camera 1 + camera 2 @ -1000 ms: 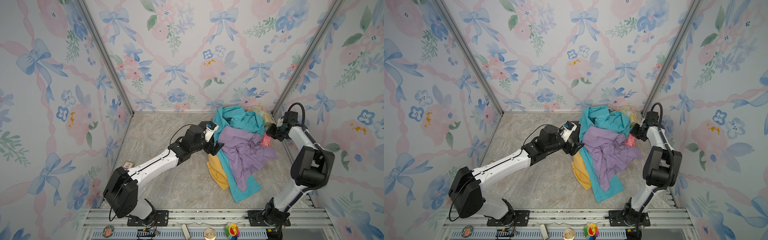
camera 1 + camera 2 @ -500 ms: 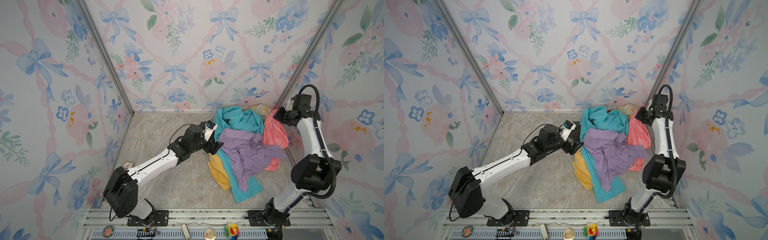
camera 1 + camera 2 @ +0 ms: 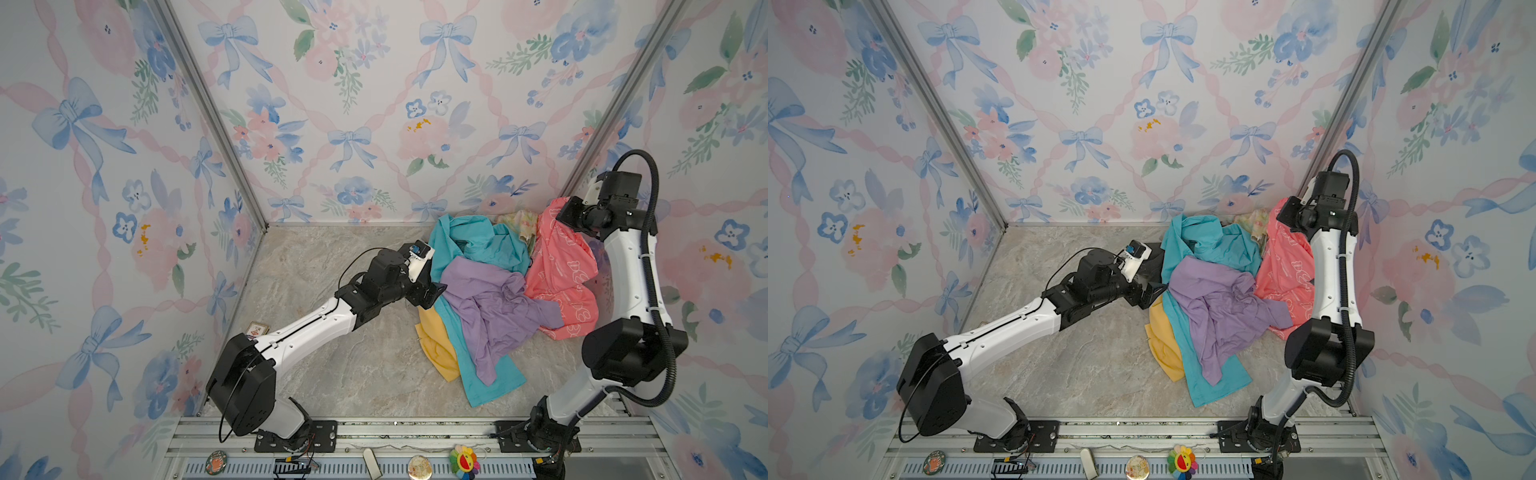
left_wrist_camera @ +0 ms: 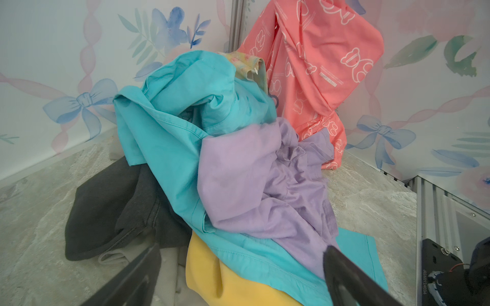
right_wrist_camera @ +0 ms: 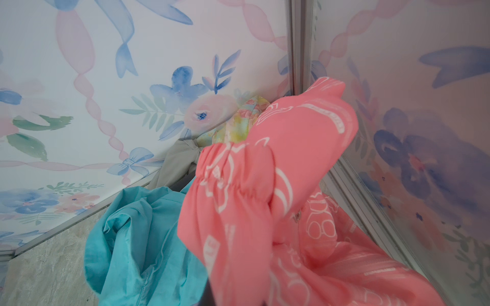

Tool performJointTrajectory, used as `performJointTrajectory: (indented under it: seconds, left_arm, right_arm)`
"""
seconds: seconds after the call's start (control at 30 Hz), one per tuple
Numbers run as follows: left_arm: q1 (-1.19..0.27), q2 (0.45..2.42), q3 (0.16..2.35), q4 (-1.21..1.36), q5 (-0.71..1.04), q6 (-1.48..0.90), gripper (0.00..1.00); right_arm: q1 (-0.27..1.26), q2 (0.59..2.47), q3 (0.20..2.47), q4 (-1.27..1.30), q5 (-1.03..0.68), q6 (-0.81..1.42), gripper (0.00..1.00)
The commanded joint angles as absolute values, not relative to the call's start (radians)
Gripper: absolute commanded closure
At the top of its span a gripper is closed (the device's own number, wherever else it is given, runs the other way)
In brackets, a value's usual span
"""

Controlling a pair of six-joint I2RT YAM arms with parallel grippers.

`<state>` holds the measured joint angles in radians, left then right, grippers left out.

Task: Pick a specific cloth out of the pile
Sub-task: 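Lift the pink jacket out of the pile with the right gripper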

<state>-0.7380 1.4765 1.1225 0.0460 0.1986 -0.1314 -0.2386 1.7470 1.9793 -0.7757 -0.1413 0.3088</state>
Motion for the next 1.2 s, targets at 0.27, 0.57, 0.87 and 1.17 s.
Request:
performJointTrajectory:
  seconds: [0.27, 0.57, 0.87, 1.17]
  left_arm:
    - [-0.726, 1.480, 1.135, 0.067, 0.204, -0.147, 0.03]
    - [-0.724, 1.478, 1.129, 0.074, 0.201, -0.154, 0.03]
    - [-0.724, 1.470, 1.118, 0.091, 0.181, -0.157, 0.03]
    - [-0.702, 1.442, 1.092, 0.131, 0.150, -0.170, 0.04]
  right_arm:
    - [-0.165, 1.660, 2.155, -0.698, -0.112, 0.277, 1.00]
    - [-0.128, 1.580, 2.177, -0.614, -0.106, 0.261, 1.00]
    - [-0.102, 1.556, 2.227, -0.546, -0.141, 0.267, 1.00]
    - [-0.030, 1.546, 2.334, -0.565, -0.140, 0.253, 1.00]
